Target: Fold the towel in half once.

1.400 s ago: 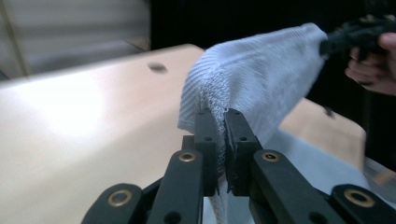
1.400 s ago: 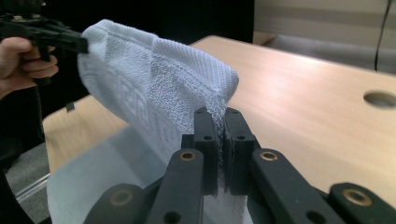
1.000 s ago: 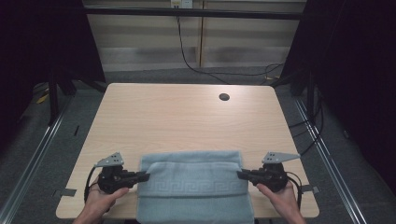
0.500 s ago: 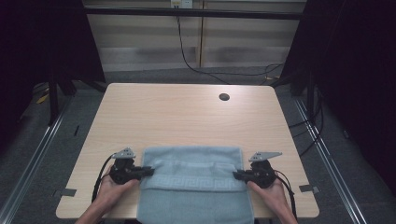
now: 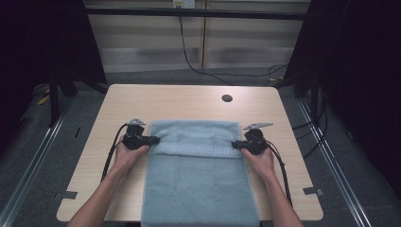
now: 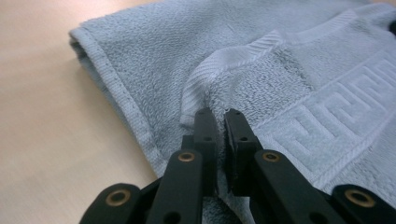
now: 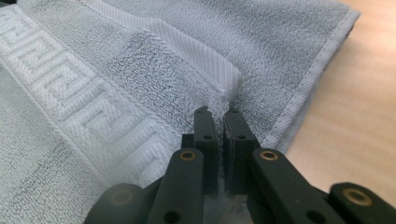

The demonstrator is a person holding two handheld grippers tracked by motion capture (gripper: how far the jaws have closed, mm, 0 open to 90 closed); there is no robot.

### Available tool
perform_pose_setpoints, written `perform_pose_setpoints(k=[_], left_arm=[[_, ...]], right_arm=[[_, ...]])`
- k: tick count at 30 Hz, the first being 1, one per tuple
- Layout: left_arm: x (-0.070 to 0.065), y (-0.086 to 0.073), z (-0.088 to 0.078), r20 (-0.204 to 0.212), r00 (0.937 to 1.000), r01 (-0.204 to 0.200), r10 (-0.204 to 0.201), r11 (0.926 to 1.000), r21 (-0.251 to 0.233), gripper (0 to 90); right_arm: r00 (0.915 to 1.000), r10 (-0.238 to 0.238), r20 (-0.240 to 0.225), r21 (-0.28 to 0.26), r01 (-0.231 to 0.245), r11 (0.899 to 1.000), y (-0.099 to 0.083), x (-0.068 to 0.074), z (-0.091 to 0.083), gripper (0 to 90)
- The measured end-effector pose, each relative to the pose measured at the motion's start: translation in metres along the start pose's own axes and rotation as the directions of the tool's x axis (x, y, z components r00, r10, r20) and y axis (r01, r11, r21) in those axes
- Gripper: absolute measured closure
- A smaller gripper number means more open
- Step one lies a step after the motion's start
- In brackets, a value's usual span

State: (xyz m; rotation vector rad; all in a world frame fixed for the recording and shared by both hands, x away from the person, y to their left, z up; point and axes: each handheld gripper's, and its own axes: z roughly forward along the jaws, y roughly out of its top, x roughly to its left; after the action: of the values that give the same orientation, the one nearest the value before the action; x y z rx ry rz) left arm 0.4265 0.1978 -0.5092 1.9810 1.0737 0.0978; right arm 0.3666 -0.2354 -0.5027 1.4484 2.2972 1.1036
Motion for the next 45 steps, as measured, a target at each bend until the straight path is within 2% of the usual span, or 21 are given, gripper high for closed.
perform_pose_setpoints(k=[2,4,9,11,13,15,17,19,21,25,28,31,33,35,36,38,39,40,42,44,45], left_arm=[[0.006,0.004,0.005,-0.008,0.9996,0.028,-0.028,0.9994,-0.021,84.7],[0.007,0.008,0.008,-0.036,0.9993,0.008,-0.009,0.9997,-0.021,84.7],[0.013,0.010,0.009,0.000,0.9990,0.045,-0.046,0.9984,-0.035,84.7],[0.013,0.012,0.006,0.003,0.9983,0.059,-0.059,0.9969,-0.053,85.5],[0.011,0.015,0.001,0.007,0.9990,0.045,-0.045,0.9970,-0.063,85.6],[0.008,0.021,-0.010,0.034,0.9986,0.045,-0.042,0.9933,-0.106,85.6],[0.004,0.028,-0.024,0.063,0.9976,0.039,-0.029,0.9879,-0.150,85.6],[-0.003,0.037,-0.038,0.059,0.9982,0.012,-0.001,0.9824,-0.186,85.6],[-0.008,0.049,-0.053,0.054,0.9982,-0.014,0.026,0.9758,-0.218,85.7],[-0.016,0.075,-0.079,0.048,0.9974,-0.038,0.054,0.9557,-0.292,85.6],[-0.021,0.096,-0.095,0.046,0.9963,-0.053,0.072,0.9426,-0.330,85.6],[-0.029,0.114,-0.109,0.048,0.9946,-0.068,0.091,0.9290,-0.364,85.6],[-0.037,0.122,-0.121,0.062,0.9920,-0.076,0.110,0.9153,-0.396,85.6],[-0.045,0.127,-0.133,0.055,0.9893,-0.100,0.135,0.9029,-0.418,85.6],[-0.049,0.128,-0.140,0.038,0.9879,-0.120,0.151,0.8956,-0.428,85.5],[-0.057,0.129,-0.150,0.024,0.9846,-0.145,0.173,0.8844,-0.444,85.6],[-0.061,0.131,-0.155,0.019,0.9834,-0.154,0.180,0.8840,-0.442,85.6],[-0.066,0.132,-0.160,0.016,0.9810,-0.166,0.193,0.8804,-0.444,85.6],[-0.076,0.134,-0.172,0.021,0.9765,-0.181,0.215,0.8669,-0.465,85.5],[-0.087,0.131,-0.185,0.015,0.9688,-0.210,0.247,0.8499,-0.483,85.4],[-0.092,0.129,-0.191,0.010,0.9656,-0.223,0.260,0.8459,-0.485,85.4]], right_arm=[[0.9993,0.037,0.005,-0.010,-0.037,0.999,0.006,-0.005,0.006,86.6],[0.9985,0.048,0.025,-0.022,-0.048,0.999,0.010,-0.008,0.010,86.6],[0.9967,0.056,0.060,-0.029,-0.054,0.998,0.019,-0.014,0.016,86.7],[0.9948,0.093,0.041,-0.032,-0.092,0.995,0.022,-0.015,0.016,86.7],[0.9955,0.095,0.011,-0.051,-0.094,0.994,0.022,-0.017,0.010,86.7],[0.9929,0.115,-0.031,-0.102,-0.118,0.988,0.024,-0.020,0.001,86.7],[0.9935,0.106,-0.042,-0.142,-0.111,0.984,0.029,-0.019,-0.011,86.7],[0.9954,0.082,-0.049,-0.181,-0.090,0.979,0.037,-0.015,-0.023,86.7],[0.9962,0.063,-0.060,-0.235,-0.075,0.969,0.047,-0.008,-0.038,86.8],[0.9980,0.010,-0.063,-0.313,-0.029,0.949,0.071,0.004,-0.066,86.7],[0.9968,0.002,-0.080,-0.365,-0.031,0.931,0.088,0.004,-0.084,86.7],[0.9982,-0.022,-0.056,-0.398,-0.002,0.918,0.106,0.006,-0.099,86.7],[0.9980,-0.038,-0.050,-0.427,0.013,0.904,0.117,0.010,-0.112,86.8],[0.9972,-0.059,-0.045,-0.456,0.032,0.890,0.125,0.014,-0.126,86.8],[0.9967,-0.066,-0.048,-0.468,0.036,0.883,0.127,0.016,-0.132,86.8],[0.9953,-0.082,-0.051,-0.485,0.047,0.873,0.131,0.021,-0.144,86.8],[0.9948,-0.090,-0.048,-0.489,0.055,0.870,0.132,0.023,-0.149,86.8],[0.9944,-0.095,-0.048,-0.495,0.059,0.867,0.134,0.025,-0.154,86.8],[0.9939,-0.101,-0.046,-0.510,0.063,0.858,0.136,0.030,-0.162,86.8],[0.9928,-0.110,-0.046,-0.528,0.070,0.846,0.135,0.033,-0.172,86.8],[0.9915,-0.117,-0.056,-0.539,0.069,0.840,0.134,0.035,-0.177,86.8]])
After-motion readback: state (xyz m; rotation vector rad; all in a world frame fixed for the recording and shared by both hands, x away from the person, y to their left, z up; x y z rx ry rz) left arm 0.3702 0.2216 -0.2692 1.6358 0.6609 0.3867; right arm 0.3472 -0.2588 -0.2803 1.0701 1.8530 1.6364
